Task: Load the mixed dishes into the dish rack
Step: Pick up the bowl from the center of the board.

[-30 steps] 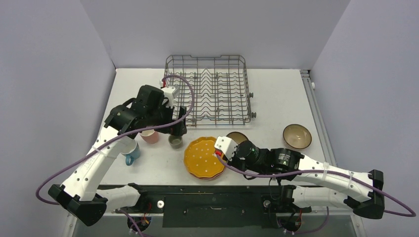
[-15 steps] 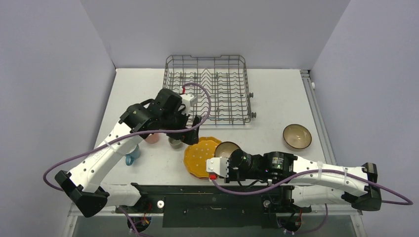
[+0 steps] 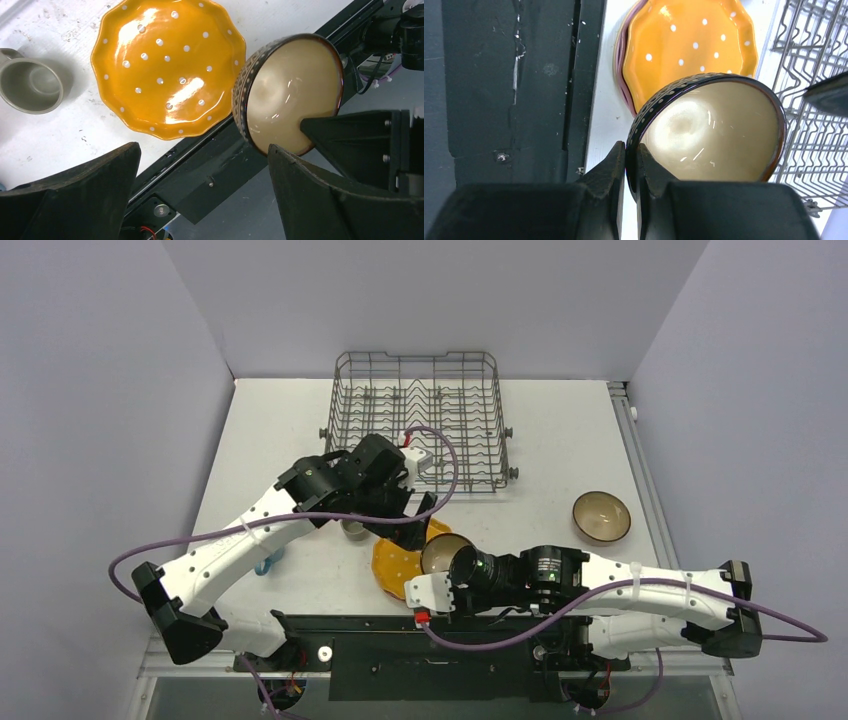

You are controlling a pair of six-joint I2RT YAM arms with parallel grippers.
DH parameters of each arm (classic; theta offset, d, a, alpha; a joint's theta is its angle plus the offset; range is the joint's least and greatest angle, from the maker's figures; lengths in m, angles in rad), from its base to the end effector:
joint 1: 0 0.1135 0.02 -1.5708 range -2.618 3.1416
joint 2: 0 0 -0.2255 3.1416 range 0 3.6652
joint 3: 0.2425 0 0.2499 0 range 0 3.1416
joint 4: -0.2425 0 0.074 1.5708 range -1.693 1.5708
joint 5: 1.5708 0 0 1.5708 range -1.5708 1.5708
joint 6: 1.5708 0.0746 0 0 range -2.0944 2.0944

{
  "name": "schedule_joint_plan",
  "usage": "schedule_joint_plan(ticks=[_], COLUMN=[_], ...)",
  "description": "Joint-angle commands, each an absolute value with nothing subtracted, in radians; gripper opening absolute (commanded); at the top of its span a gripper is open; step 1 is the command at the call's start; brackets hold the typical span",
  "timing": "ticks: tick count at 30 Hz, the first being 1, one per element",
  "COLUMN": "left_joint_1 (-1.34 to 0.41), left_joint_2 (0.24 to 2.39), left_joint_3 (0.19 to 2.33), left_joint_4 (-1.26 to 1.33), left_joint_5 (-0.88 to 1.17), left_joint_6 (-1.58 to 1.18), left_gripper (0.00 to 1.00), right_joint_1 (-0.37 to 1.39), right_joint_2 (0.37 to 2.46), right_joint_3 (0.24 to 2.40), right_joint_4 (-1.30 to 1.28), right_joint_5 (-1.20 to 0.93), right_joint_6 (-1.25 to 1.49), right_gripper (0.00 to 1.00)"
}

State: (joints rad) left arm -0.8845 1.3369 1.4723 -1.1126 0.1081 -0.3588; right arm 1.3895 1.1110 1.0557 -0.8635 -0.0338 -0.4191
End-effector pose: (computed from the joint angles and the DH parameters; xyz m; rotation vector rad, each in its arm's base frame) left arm 0.1730 -0.2239 0.3022 0.7333 2.5560 -0.5905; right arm 0.0436 0.2519 0.2440 -2.0094 1.5621 0.4393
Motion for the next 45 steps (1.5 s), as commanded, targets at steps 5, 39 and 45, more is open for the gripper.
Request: schedule_joint_plan(ticks=[5, 39, 45], left_joint_1=[-0.931, -1.021, -1.022], left_joint_2=[1.386, 1.507, 1.488], left_joint_3=[1.532, 1.528, 1.512], left_joint_4=[-1.077, -1.052, -1.019], left_joint_5=[0.058, 0.092, 0.078], left_joint_6=[-0.386, -0.383, -0.395], left_gripper=[0.99, 0.0, 0.0], right_joint_1=[1.441, 1.458, 1.457], right_joint_2=[1.132, 1.118, 1.091], right_joint_3=[1.166, 1.153, 1.13], right_joint_4=[-0.823, -0.793, -0.752], right_joint_5=[-0.003, 0.103, 0.157], right_joint_6=[-0.45, -0.435, -0.407], right_gripper=[0.0, 0.0, 0.19])
